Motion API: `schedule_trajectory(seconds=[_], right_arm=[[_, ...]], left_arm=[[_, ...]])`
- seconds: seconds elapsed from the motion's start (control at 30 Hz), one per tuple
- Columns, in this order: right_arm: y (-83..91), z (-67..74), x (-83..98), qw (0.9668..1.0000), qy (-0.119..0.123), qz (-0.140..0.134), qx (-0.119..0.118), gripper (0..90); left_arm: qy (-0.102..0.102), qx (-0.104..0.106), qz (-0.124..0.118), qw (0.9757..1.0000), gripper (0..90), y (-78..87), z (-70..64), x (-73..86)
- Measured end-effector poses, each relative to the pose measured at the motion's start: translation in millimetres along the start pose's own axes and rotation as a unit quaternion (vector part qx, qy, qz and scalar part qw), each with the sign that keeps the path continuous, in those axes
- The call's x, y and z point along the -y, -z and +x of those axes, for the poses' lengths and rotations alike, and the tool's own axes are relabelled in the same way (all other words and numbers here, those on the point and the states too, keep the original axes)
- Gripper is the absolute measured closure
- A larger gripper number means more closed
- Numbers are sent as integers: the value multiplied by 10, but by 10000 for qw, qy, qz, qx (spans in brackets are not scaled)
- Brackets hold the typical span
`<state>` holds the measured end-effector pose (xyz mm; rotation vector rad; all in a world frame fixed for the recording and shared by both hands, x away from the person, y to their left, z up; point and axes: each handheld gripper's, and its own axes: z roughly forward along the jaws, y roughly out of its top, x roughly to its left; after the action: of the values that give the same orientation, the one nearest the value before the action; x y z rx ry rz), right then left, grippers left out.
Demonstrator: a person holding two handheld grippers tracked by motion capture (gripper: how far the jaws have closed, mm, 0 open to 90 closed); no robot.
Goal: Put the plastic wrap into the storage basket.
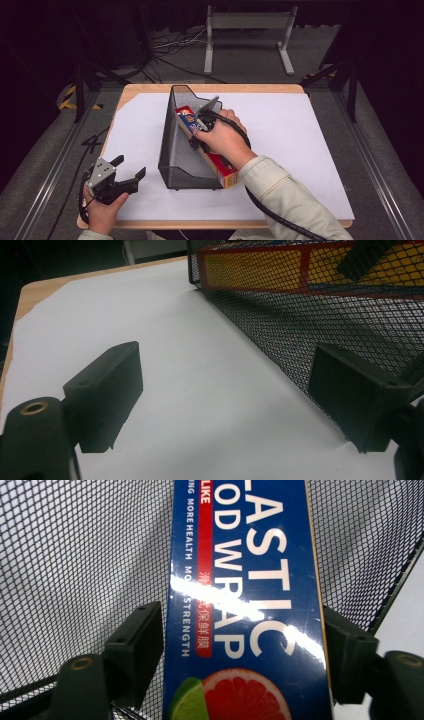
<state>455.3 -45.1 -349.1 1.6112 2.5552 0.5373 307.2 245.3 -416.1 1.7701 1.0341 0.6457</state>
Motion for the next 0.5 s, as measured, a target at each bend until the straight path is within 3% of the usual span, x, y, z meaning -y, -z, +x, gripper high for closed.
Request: schedule_trajectory(seconds=[0.2, 0.3, 0.5], right_arm=[[66, -46, 44, 9998, 20, -177, 17, 221], [166, -72, 62, 9993, -11, -336, -137, 208], [390, -112, 103, 9967, 108, -769, -220, 201]], left_arm=[[3, 3, 15, 10000, 152, 4, 1, 7], [8, 2, 5, 10000, 152, 5, 1, 7], [3, -25, 17, 10000, 152, 20, -3, 16]])
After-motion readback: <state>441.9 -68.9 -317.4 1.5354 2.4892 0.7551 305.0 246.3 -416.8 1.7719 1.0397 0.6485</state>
